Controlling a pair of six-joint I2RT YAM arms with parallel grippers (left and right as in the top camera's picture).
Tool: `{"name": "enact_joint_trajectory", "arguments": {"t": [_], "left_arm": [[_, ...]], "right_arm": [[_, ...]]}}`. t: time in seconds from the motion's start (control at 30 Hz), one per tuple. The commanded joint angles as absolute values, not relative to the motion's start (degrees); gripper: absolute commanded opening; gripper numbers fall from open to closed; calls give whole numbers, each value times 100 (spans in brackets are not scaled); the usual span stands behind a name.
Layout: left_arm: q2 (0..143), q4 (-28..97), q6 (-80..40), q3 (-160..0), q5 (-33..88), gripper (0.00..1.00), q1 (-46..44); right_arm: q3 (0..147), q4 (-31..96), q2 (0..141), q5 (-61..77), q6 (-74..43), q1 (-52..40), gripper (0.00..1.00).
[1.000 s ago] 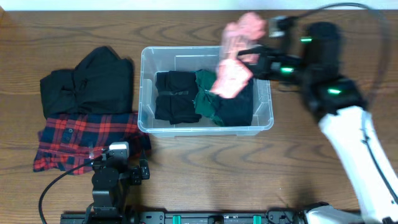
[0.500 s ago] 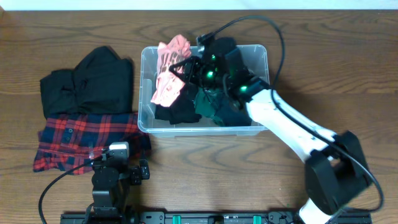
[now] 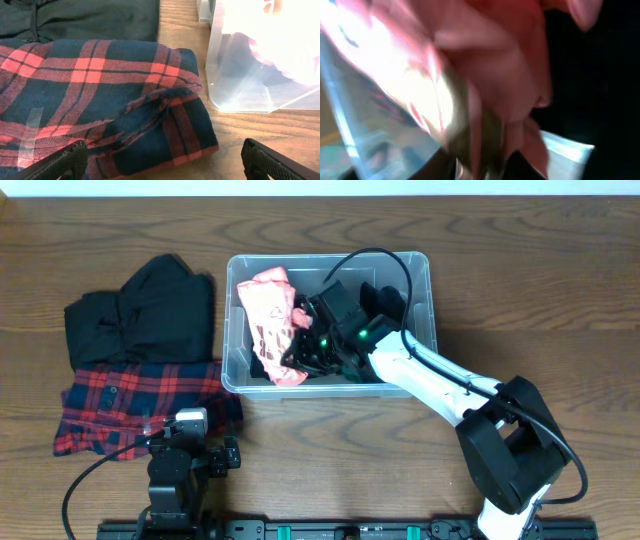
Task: Pack container
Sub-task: 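Carry the pink shirt into the bin and press it down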
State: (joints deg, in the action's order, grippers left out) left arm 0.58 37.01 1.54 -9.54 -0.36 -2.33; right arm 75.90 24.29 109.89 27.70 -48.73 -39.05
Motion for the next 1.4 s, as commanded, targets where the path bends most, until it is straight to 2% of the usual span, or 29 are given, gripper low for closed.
{"name": "enact_joint_trajectory", "arguments": {"t": [0.0, 0.13, 0.17, 0.37, 0.43, 0.5, 0.77, 0.97, 1.17, 1.37], "left_arm": [[21, 3680, 191, -884, -62, 98, -204], [21, 3680, 191, -884, -62, 98, -204], [21, 3680, 189, -884, -62, 98, -204], [21, 3680, 191, -884, -62, 98, -204], [21, 3680, 189, -884, -62, 98, -204], [21, 3680, 189, -884, -62, 98, -204], [21, 3680, 189, -884, -62, 98, -204], [21, 3680, 189, -884, -62, 98, -204], [21, 3680, 189, -884, -62, 98, -204], [21, 3671, 191, -884, -62, 98, -204]], "right_arm": [[7603, 2641, 10908, 2075, -3924, -3726, 29], [7607, 2467, 10578, 1929, -3437, -3350, 33], [7607, 2335, 10451, 1931, -3365, -3247, 37], [7607, 1559, 9848, 1925, -3295, -2908, 45], [7607, 1398, 9824, 1931, -3343, -2930, 43], [7607, 1417, 9872, 1931, -3450, -3048, 33], [7607, 1282, 10770, 1227, -3459, -3804, 19], [7607, 1164, 11850, 1649, -3465, -3870, 15], [7765, 1114, 11773, 2425, -3352, -3682, 39], [8112, 1415, 10379, 2716, -2899, -3232, 56]]}}
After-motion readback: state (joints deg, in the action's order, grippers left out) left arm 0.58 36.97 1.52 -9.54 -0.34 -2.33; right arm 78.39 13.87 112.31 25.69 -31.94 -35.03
